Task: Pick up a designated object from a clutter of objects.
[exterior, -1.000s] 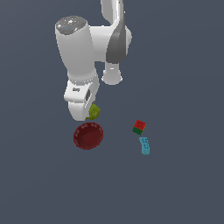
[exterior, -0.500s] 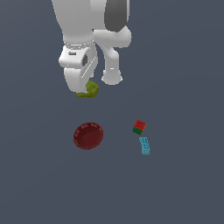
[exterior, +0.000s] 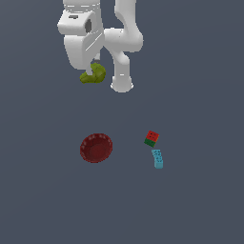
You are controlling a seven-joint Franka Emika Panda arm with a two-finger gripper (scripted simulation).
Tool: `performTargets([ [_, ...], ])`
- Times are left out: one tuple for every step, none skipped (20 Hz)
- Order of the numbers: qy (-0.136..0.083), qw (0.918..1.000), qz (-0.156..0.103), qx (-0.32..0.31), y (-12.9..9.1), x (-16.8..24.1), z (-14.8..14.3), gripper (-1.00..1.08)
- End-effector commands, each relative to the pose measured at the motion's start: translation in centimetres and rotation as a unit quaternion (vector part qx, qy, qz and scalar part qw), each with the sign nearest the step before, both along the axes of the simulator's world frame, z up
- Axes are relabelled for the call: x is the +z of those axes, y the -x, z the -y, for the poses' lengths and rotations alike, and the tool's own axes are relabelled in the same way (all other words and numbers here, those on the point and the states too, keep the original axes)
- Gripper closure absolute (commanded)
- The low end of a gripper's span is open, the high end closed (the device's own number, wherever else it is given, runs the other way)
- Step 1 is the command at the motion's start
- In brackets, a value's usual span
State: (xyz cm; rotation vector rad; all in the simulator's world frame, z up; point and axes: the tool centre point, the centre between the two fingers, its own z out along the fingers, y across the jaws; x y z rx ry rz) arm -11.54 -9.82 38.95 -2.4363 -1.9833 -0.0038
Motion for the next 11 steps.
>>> performTargets([
  [0.000, 1.0000, 0.000, 0.000, 0.9, 1.4, 0.1, 1.08],
  [0.000, 1.0000, 0.000, 0.000, 1.2, 1.8, 0.1, 1.08],
  [0.000, 1.0000, 0.000, 0.000, 1.4, 2.2, 0.1, 1.08],
  [0.000, 1.0000, 0.000, 0.000, 1.6, 2.5, 0.1, 1.08],
  [0.000, 1.0000, 0.000, 0.000, 1.8, 2.8, 0.2, 1.08],
  [0.000, 1.0000, -0.001, 0.000, 2.0, 3.0, 0.2, 1.08],
  [0.000, 1.0000, -0.001, 0.000, 2.1, 3.2, 0.2, 1.08],
  [0.000, 1.0000, -0.001, 0.000, 2.2, 3.4, 0.2, 1.08],
  [0.000, 1.0000, -0.001, 0.000, 2.3, 3.5, 0.2, 1.08],
  [0.001, 1.0000, -0.001, 0.000, 2.3, 3.6, 0.2, 1.08],
  [0.001, 1.0000, -0.001, 0.000, 2.3, 3.6, 0.2, 1.08],
])
